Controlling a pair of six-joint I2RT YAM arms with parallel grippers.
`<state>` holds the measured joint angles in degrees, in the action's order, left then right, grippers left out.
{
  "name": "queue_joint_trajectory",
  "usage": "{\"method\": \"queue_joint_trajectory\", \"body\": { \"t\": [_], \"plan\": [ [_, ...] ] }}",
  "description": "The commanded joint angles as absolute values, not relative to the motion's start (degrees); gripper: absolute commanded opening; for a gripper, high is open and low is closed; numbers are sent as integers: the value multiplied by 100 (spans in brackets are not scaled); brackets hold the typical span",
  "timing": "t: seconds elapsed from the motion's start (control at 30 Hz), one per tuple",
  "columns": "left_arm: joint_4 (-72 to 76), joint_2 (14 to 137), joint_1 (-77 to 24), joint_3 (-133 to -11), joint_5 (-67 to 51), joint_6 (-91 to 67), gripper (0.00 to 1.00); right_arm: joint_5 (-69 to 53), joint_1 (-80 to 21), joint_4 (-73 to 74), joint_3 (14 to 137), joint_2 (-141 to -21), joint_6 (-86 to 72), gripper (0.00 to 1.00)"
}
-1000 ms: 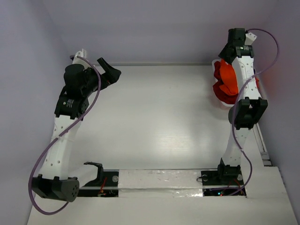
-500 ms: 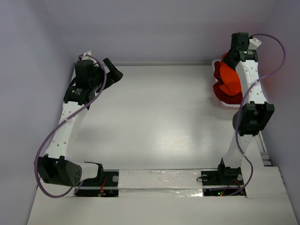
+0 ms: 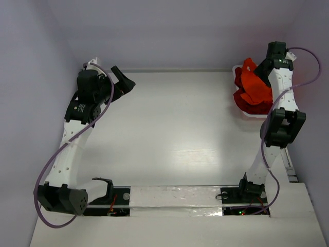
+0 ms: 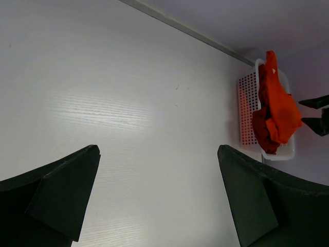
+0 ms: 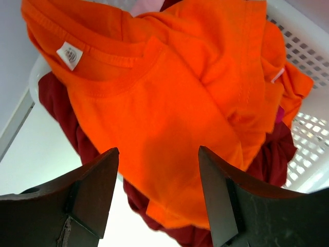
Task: Fold and stack the t-shirts
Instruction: Grab crumpled tshirt from bin with the right arm
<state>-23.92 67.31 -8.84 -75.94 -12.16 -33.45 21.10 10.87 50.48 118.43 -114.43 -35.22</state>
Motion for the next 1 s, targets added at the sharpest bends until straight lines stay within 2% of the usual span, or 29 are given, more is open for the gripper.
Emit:
{"method": "queue_joint_trajectory", "body": {
  "t": [0.0,0.17,0.33,0.97],
  "plan": [
    [-2435,6583,-844,-7796,-1555,-3340,99,1741,1204,4957,12278,-11610,-3481,69],
    [-2478,6592,-844,-7883,-1652,-3322,99,1477,1380,5483,13155,-12014,-3585,69],
    [-2619,6680,-844,-7972,-1582,-3252,99,1679,1503,5669,13298,-12103,-3911,68],
    [-2962,6855,-844,-8402,-1424,-3173,99,2161,1556,5379,11708,-11628,-4385,63]
  ]
}}
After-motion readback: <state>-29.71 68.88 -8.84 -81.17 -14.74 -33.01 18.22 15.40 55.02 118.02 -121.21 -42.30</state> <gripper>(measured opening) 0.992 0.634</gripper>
